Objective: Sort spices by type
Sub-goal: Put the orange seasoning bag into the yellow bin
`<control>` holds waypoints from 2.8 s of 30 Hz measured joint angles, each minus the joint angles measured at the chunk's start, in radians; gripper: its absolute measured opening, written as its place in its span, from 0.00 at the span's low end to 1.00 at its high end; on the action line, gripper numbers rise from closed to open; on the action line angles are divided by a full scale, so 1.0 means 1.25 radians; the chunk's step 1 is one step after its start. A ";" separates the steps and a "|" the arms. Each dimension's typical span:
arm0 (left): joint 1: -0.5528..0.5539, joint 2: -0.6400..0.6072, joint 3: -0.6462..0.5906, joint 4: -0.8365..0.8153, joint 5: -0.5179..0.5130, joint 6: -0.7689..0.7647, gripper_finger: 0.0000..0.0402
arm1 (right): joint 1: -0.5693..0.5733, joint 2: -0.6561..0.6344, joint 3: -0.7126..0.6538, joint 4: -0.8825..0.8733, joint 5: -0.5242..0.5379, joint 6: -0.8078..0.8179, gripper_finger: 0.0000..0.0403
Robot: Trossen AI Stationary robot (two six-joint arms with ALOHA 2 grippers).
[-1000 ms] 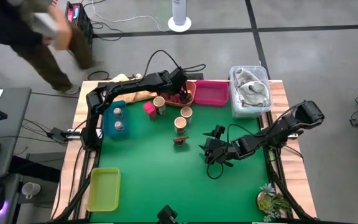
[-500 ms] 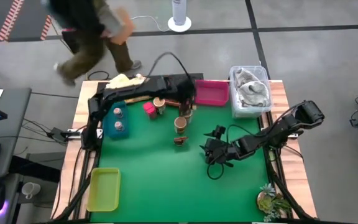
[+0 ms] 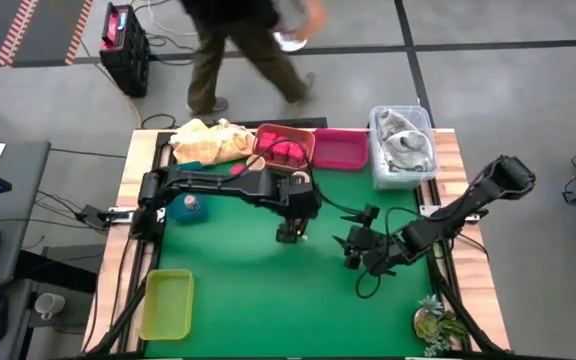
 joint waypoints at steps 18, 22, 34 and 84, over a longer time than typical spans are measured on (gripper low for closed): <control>-0.088 0.004 -0.001 -0.076 -0.166 -0.139 0.75 | 0.011 0.019 0.000 -0.021 0.037 0.041 0.75; -0.090 0.004 -0.029 -0.042 -0.164 -0.156 0.71 | 0.011 0.019 0.000 -0.021 0.038 0.041 0.75; -0.111 0.006 -0.117 -0.023 -0.199 -0.194 0.54 | 0.011 0.020 -0.001 -0.021 0.050 0.041 0.75; -0.628 -0.189 0.006 -0.439 0.076 -0.986 0.00 | -0.132 0.020 0.000 0.261 -0.035 -0.296 0.75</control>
